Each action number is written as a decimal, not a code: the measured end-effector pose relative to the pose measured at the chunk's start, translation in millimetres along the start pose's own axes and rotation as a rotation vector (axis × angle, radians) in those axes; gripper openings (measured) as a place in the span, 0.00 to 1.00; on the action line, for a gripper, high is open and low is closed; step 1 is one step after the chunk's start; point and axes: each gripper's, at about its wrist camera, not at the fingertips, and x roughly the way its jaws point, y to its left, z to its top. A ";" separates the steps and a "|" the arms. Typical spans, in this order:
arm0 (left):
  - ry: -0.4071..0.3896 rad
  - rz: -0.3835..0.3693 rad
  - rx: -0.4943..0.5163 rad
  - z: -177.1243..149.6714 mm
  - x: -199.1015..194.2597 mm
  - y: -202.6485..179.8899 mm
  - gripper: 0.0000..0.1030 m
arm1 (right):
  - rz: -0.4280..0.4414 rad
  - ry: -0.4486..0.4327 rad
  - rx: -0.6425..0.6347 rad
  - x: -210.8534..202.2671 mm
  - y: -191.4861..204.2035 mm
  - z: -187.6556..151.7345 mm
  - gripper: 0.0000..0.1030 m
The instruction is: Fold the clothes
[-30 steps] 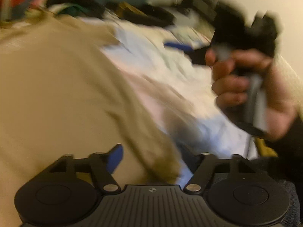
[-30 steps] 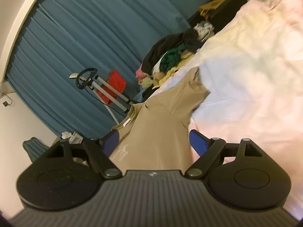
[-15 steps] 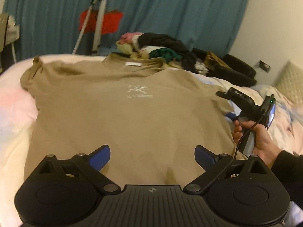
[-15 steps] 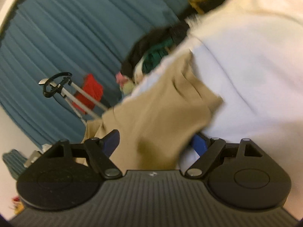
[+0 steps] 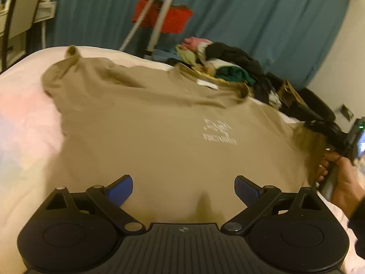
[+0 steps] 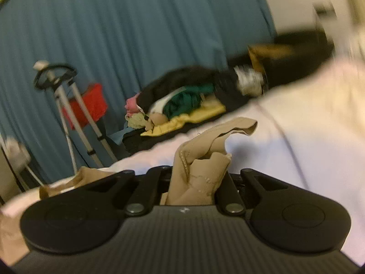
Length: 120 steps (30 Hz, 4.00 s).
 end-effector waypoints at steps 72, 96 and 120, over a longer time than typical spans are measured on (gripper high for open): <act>0.427 -0.245 0.272 -181.5 -75.7 -197.7 0.08 | 0.042 0.083 0.244 -355.5 -67.3 -43.6 0.85; 0.360 -0.158 0.038 -145.3 -150.0 -59.3 0.46 | 0.113 0.200 0.135 -342.7 -28.8 -65.4 0.85; -0.130 -0.037 0.292 -51.9 -178.2 -68.4 0.99 | 0.220 0.225 -0.131 -295.8 65.9 -62.3 0.85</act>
